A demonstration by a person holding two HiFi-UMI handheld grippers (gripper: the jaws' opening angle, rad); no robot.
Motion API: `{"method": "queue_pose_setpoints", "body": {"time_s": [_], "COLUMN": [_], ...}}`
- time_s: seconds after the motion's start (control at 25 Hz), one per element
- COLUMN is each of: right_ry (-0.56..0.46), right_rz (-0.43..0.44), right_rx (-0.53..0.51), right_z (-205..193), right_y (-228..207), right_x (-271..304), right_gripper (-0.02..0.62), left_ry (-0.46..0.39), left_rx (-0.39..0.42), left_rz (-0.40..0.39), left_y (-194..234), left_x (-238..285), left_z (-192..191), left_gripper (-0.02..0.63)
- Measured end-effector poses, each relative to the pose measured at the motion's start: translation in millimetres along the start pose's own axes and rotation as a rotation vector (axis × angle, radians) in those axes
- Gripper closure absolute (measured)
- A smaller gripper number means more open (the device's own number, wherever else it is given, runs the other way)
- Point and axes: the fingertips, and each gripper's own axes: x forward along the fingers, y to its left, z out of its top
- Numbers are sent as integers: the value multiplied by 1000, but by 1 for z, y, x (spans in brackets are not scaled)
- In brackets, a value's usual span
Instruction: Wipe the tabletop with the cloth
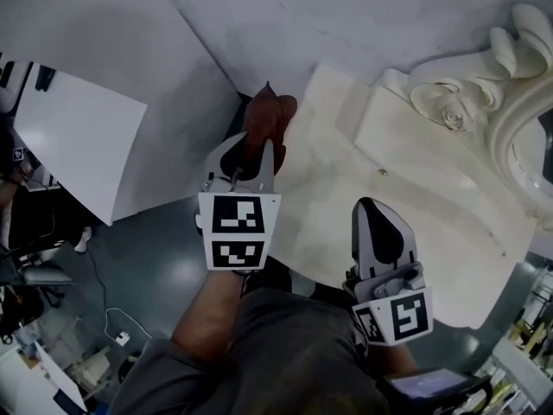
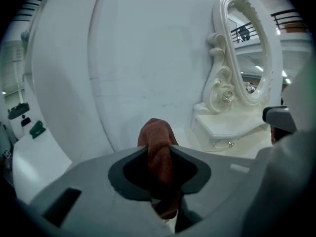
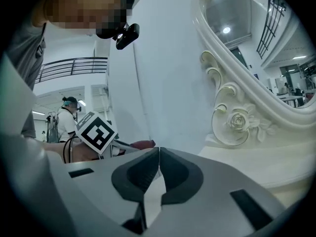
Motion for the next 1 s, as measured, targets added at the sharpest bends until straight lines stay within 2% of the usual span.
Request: {"method": "queue_pose_setpoints", "body": {"time_s": [0.2,0.4,0.72,1.0], "right_ry": [-51,-91,-133,-133], "right_rz": [57,49,-49,-203], "right_rx": [-4,-10,-13,13], "right_z": [9,21,19,-3], "right_y": [13,1,-62,-127], "right_x": [-26,-86,-193,-278], "right_gripper": [580,580,580,580], "left_ry": [-52,-82,-79,-54], "left_rx": [-29,-38,16,94], "left_rz": [78,94,-21,-173], "left_y": [5,-44,-186,-308], "left_x": [-53,-95,-103,-77], "left_z": [12,16,9,-2], "left_gripper": [509,509,508,506]}}
